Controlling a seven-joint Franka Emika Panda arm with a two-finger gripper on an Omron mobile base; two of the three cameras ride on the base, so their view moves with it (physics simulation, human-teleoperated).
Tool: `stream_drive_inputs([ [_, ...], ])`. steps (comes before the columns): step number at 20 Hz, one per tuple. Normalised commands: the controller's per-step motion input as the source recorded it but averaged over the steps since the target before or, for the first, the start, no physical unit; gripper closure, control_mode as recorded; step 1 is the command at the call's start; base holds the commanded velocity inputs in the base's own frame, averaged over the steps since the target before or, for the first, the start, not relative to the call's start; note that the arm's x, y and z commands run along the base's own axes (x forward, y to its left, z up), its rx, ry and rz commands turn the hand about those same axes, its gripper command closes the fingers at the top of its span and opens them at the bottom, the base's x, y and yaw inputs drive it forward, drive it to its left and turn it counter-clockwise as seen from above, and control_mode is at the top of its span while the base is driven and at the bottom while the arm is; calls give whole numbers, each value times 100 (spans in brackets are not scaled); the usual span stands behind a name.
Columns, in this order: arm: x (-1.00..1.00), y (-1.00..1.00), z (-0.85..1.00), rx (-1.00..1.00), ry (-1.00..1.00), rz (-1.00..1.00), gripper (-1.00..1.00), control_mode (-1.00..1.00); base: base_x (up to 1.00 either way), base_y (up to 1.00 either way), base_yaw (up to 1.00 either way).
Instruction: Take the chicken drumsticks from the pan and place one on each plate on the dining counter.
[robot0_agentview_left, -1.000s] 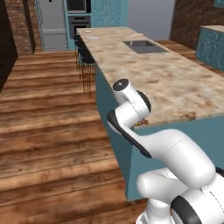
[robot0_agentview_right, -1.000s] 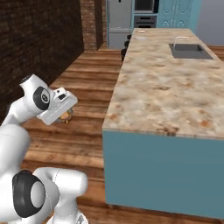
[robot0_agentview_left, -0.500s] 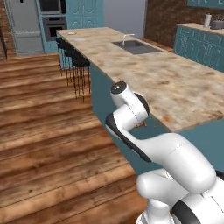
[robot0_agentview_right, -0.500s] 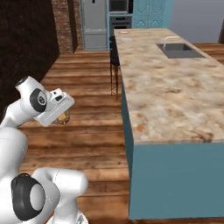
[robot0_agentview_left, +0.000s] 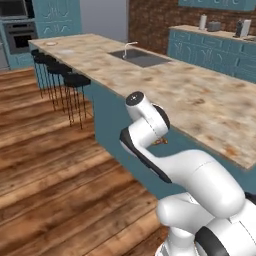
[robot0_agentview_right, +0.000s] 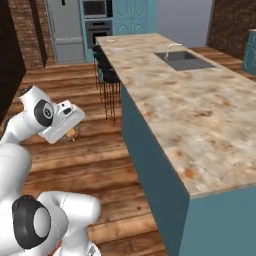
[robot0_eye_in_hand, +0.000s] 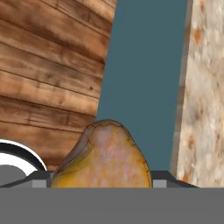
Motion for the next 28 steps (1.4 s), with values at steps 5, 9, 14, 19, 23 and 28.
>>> stream_drive_inputs([
  [5, 0, 0, 0, 0, 0, 0, 100, 100, 95, 100, -36],
  [9, 0, 0, 0, 0, 0, 0, 100, 100, 87, 100, -32],
  [14, 0, 0, 0, 0, 0, 0, 100, 100, 86, 100, -30],
  [19, 0, 0, 0, 0, 0, 0, 100, 100, 78, 100, -18],
  [23, 0, 0, 0, 0, 0, 0, 100, 100, 76, 100, -4],
  [28, 0, 0, 0, 0, 0, 0, 100, 100, 84, 100, -3],
])
